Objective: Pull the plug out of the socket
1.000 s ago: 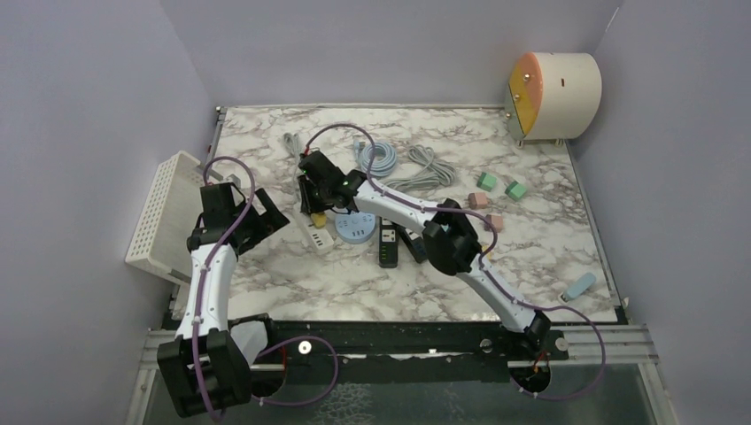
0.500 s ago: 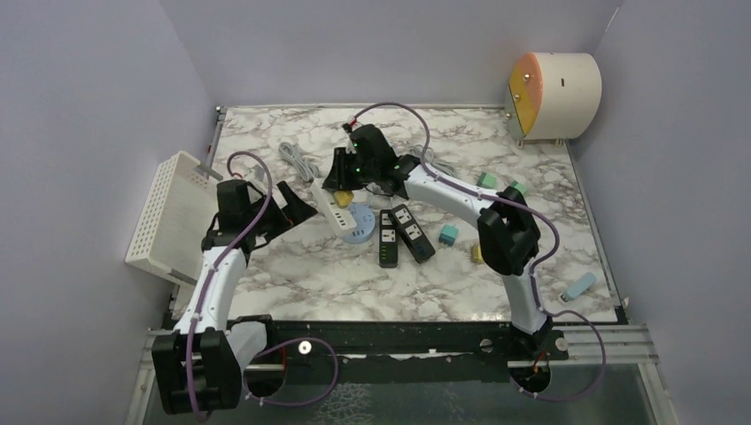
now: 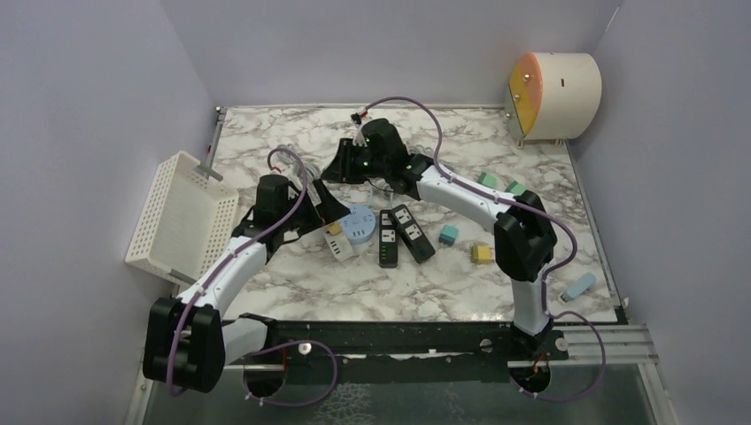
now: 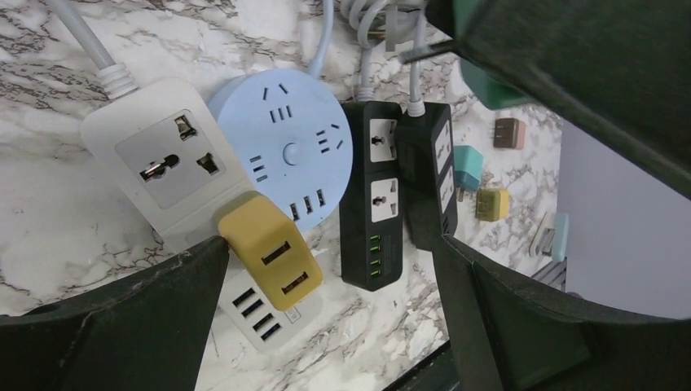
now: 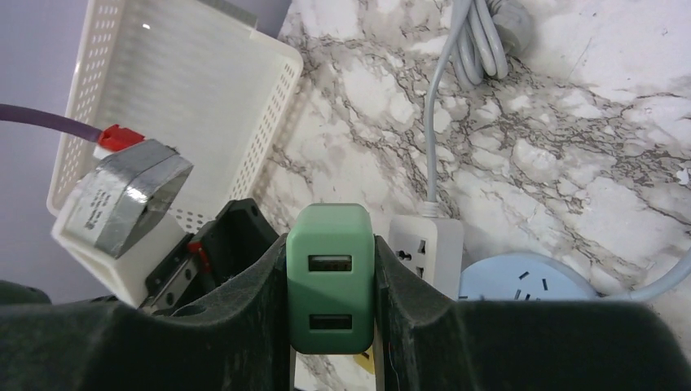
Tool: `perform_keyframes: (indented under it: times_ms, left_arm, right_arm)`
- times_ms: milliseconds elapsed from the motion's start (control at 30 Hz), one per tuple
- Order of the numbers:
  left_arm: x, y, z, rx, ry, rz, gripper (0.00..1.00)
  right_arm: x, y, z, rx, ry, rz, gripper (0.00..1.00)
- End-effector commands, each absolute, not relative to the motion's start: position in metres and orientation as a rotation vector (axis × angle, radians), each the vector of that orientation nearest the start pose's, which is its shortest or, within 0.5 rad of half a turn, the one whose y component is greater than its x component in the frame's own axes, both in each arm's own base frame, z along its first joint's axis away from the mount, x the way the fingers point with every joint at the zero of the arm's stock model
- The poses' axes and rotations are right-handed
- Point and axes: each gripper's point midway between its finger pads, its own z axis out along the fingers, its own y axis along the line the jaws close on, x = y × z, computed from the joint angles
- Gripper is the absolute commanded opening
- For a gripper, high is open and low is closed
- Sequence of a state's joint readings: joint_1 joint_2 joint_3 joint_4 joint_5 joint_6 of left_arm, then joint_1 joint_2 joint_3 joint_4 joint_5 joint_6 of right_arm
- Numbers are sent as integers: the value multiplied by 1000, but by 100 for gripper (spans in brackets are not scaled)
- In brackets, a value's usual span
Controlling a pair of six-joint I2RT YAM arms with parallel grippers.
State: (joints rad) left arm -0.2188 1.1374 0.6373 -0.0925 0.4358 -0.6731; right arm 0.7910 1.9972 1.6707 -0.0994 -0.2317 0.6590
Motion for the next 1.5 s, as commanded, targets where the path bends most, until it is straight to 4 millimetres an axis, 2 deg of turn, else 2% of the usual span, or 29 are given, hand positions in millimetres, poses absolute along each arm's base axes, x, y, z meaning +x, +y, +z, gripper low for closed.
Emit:
perform_keyframes:
  times_ms: [0, 133, 200, 267, 367, 400, 533, 600, 733, 833, 1000, 1133, 1167, 1267, 1367, 1467]
  left_arm:
    - [303, -162, 142, -311, 2207, -921, 99]
    - [300, -153, 146, -330, 2200, -865, 99]
    - [299, -148, 149, -329, 2198, -831, 99]
    - [298, -145, 155, -322, 2184, -811, 99]
    - [299, -143, 163, -311, 2162, -802, 99]
    - [299, -143, 164, -307, 2161, -801, 99]
    - [304, -145, 166, -288, 2162, -798, 99]
    - [307, -146, 167, -277, 2162, -799, 99]
    - [312, -149, 170, -250, 2163, -806, 99]
    - [312, -149, 170, -239, 2170, -800, 99]
    - [310, -146, 169, -234, 2177, -786, 99]
    - [308, -143, 170, -234, 2176, -774, 99]
    - [308, -142, 171, -234, 2176, -772, 99]
    - [308, -142, 169, -236, 2181, -771, 99]
    - [309, -143, 169, -237, 2182, -777, 99]
    - [310, -144, 169, -237, 2187, -783, 99]
  right_arm:
    - [358, 457, 236, -295, 2091, 1172, 1]
    - [371, 425, 222, -201, 2131, 1153, 1]
    - [379, 398, 216, -146, 2150, 1117, 1]
    - [387, 362, 212, -84, 2158, 1069, 1]
    - [396, 297, 209, 13, 2157, 1003, 1]
    - [403, 265, 209, 72, 2148, 978, 1]
    - [403, 161, 194, 282, 2134, 949, 1]
    - [400, 111, 180, 420, 2125, 948, 1]
    - [386, 38, 149, 741, 2090, 1005, 1]
    - [374, 3, 119, 954, 2072, 1000, 1]
    - [356, -30, 76, 1224, 1991, 1050, 1]
    - [353, -54, 60, 1317, 1944, 1004, 2]
    - [354, -59, 58, 1328, 1945, 980, 5]
    - [359, -71, 58, 1331, 1949, 915, 27]
    - [364, -81, 62, 1332, 1948, 859, 66]
    - [363, -88, 64, 1363, 1961, 801, 99]
